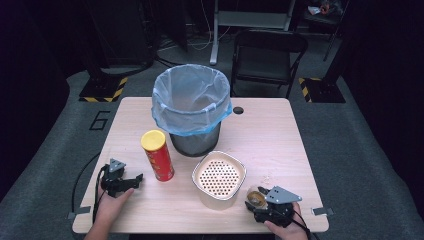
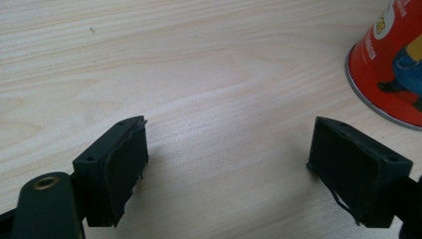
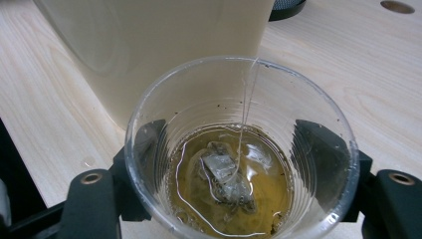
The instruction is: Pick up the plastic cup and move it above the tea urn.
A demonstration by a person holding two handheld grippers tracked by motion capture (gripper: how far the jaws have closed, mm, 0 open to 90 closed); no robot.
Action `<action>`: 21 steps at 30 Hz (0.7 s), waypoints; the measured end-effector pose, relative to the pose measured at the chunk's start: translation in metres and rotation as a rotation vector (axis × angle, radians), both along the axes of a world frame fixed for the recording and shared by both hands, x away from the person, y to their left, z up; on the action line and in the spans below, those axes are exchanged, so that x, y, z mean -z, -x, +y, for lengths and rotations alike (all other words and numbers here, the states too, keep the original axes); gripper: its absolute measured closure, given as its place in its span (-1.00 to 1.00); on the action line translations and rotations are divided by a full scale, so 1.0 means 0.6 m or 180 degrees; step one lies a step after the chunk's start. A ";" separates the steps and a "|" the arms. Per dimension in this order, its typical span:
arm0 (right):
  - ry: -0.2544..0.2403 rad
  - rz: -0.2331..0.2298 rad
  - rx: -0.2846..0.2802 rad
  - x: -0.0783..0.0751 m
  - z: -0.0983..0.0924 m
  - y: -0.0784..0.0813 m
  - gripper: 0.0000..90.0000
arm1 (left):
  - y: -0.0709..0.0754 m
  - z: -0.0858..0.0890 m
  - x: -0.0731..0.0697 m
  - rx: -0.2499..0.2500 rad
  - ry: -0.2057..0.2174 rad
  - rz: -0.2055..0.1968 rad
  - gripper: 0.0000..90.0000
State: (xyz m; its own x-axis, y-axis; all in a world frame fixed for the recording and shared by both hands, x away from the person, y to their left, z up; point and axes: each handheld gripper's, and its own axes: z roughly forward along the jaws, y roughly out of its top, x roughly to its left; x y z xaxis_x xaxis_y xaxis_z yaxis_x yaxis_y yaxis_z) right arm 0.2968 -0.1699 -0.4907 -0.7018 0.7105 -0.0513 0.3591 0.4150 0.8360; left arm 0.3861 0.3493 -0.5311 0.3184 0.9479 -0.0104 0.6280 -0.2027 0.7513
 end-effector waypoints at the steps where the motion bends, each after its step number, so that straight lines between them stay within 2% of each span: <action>1: 0.0037 -0.0033 -0.0007 0.000 0.001 0.001 -0.33 | 0.000 0.000 0.000 0.0001 -0.0001 0.0000 -0.67; 5: 0.0060 -0.0115 -0.0065 0.000 0.002 0.000 -0.32 | 0.000 0.000 0.000 0.0000 0.0001 0.0000 -0.67; 8: 0.0062 -0.0122 -0.0060 0.000 0.003 0.001 -0.30 | 0.000 0.000 0.000 0.0000 0.0001 0.0000 -0.67; 13: -0.0056 0.0008 -0.0049 0.001 -0.003 -0.005 -0.26 | 0.000 0.000 0.000 -0.0001 0.0002 -0.0001 -0.67; 21: -0.0117 0.0048 -0.0039 0.000 -0.006 -0.007 -0.25 | 0.000 0.000 0.000 0.0000 0.0000 -0.0001 -0.67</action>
